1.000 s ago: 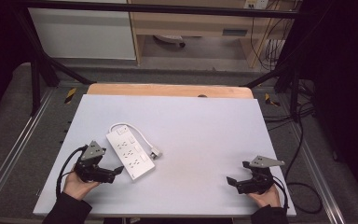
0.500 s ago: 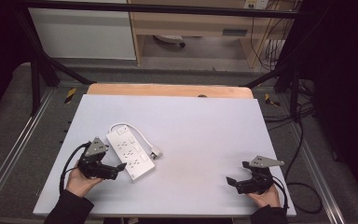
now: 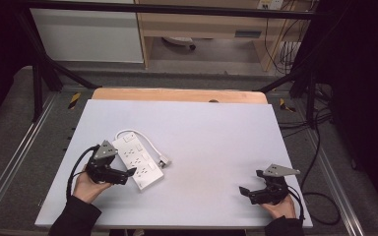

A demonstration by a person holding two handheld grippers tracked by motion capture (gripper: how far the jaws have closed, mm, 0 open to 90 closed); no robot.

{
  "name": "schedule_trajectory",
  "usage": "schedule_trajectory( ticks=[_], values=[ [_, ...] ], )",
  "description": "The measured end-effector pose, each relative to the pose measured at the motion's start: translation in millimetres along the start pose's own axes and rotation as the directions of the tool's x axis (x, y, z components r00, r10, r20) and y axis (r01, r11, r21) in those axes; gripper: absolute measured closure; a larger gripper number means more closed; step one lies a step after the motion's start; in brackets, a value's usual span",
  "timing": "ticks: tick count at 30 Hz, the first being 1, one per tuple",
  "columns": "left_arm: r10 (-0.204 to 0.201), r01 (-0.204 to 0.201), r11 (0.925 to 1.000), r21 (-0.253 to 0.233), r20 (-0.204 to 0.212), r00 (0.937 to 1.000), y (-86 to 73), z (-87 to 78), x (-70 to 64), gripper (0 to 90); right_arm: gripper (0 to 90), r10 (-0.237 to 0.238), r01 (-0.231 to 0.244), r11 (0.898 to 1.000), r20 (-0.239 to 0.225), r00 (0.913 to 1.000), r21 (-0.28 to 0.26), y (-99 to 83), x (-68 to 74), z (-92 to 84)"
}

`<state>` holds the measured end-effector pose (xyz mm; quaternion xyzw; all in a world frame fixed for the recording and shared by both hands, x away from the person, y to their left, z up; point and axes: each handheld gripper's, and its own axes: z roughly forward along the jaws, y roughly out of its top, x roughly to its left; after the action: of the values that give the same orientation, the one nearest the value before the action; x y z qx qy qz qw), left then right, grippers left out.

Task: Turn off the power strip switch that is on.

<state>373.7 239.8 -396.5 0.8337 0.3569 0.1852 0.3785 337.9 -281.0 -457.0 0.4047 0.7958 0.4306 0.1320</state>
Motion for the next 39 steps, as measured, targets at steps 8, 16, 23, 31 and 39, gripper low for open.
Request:
schedule_trajectory(
  ticks=[8, 16, 23, 31, 39],
  values=[
    [0.000, 0.000, 1.0000, 0.005, -0.004, 1.0000, 7.5, 3.2, 1.7, 3.6, 1.3, -0.003, 0.003, 1.000, -0.001, 1.0000, 0.002, 0.0, -0.1, 0.1],
    [-0.001, 0.001, 1.0000, 0.008, -0.006, 1.0000, 13.2, 7.4, 2.8, 3.6, 1.2, -0.003, 0.003, 1.000, -0.001, 1.0000, 0.002, -0.1, -0.2, 0.3],
    [-0.002, 0.002, 0.9999, 0.014, -0.005, 1.0000, 17.9, 12.8, 2.1, 3.6, 1.0, -0.001, 0.001, 1.000, -0.001, 1.0000, 0.004, 0.1, -0.1, -0.2],
    [0.001, 0.000, 0.9998, 0.019, -0.022, 0.9997, 22.5, 23.0, 6.4, 4.1, 1.0, -0.003, 0.003, 1.000, -0.002, 1.0000, 0.005, 0.1, -0.2, 0.0],
    [-0.010, 0.011, 0.9995, 0.028, -0.038, 0.9992, 27.2, 31.0, 7.8, 6.8, 1.0, -0.003, 0.003, 1.000, -0.002, 1.0000, 0.005, 0.1, -0.3, 0.0]
  ],
)
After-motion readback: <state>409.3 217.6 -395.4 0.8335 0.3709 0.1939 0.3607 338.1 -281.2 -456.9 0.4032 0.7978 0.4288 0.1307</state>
